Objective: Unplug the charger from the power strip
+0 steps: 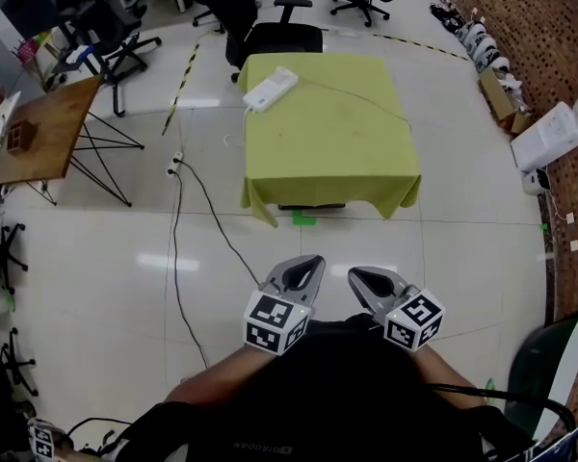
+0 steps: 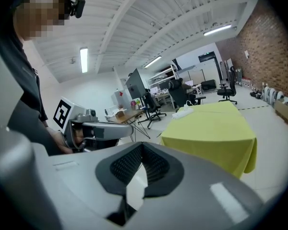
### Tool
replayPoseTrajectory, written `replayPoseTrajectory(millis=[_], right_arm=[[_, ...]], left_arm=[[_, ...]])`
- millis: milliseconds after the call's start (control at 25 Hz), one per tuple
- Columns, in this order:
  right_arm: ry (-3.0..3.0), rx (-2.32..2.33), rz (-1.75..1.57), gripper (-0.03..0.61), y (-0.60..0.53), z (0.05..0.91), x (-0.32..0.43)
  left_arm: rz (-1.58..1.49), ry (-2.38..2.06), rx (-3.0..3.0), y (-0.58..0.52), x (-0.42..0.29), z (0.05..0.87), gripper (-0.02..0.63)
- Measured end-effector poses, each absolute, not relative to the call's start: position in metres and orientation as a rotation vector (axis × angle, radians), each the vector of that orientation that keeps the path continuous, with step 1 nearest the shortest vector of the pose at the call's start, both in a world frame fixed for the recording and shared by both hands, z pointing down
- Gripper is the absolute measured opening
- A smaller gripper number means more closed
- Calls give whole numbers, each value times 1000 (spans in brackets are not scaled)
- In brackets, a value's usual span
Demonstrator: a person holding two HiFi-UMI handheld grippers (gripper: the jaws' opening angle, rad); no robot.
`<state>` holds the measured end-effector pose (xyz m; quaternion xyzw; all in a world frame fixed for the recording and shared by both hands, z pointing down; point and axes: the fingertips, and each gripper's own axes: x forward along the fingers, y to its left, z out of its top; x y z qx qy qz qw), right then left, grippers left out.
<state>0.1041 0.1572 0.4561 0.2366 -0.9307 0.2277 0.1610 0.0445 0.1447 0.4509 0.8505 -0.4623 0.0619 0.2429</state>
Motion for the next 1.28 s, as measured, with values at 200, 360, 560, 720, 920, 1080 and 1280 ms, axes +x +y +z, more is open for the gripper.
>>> replayPoseTrajectory(millis=[200,360,560,720,920,1080,1280], right_arm=[[-2664,627,647,3,148,458,77],[-2672,546,633,3,145,463,53],[-2691,460,666,3,124,468,32],[-2724,349,637,3,101,463,10],[-2758,258,592,3,67,454,1],[-2773,281,607,3,24,455,15],[-2797,276,622,3,-29,452,41]], left_arm=[[151,-1315,2295,141,17,454,8],[143,-1365,2240,137,-5,461,8],[155,-1450,2183,127,-29,464,8],[141,-1568,2114,111,-54,460,8],[137,-1636,2084,74,-60,453,8],[145,-1661,2099,33,-53,448,8],[191,-1666,2113,-19,-23,447,8]])
